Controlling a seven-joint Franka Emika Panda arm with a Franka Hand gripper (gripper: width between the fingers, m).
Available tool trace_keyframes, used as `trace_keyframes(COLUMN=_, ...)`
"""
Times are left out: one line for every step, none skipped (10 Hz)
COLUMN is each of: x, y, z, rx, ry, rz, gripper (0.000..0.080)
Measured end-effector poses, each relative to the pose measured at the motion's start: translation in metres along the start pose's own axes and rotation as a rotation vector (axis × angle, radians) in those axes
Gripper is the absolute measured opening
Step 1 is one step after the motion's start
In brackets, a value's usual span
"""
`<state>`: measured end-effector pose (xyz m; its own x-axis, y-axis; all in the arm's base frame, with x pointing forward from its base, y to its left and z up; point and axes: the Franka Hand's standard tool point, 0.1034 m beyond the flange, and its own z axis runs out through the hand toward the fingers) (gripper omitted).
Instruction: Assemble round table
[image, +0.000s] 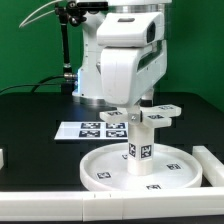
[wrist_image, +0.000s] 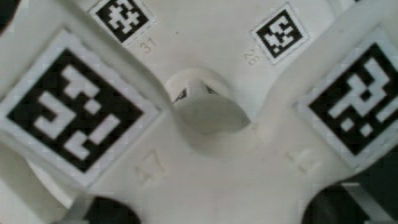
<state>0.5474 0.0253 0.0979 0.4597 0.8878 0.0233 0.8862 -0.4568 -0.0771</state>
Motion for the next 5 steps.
trace_keyframes(x=-0.0018, y=-0.0011, z=0.0004, rx=0.013, ry=0.004, rz=0.086, gripper=0.0444)
trace_keyframes(x=-0.0054, y=-0.0013, z=0.0005, rx=0.028, ry=0.004, rz=0.173, gripper=0.0444)
trace_keyframes(x=-0.0072, y=-0.0003, z=0.0005, rx=0.034, ry=0.013, rz=0.269, gripper=0.0444)
trace_keyframes(x=-0.0071, y=-0.0001, z=0.0004, rx=0.036, ry=0.017, rz=0.333, gripper=0.0445)
trace_keyframes(x=-0.0065, y=-0.0003, z=0.0004, rx=0.036, ry=0.017, rz=0.368, gripper=0.0445)
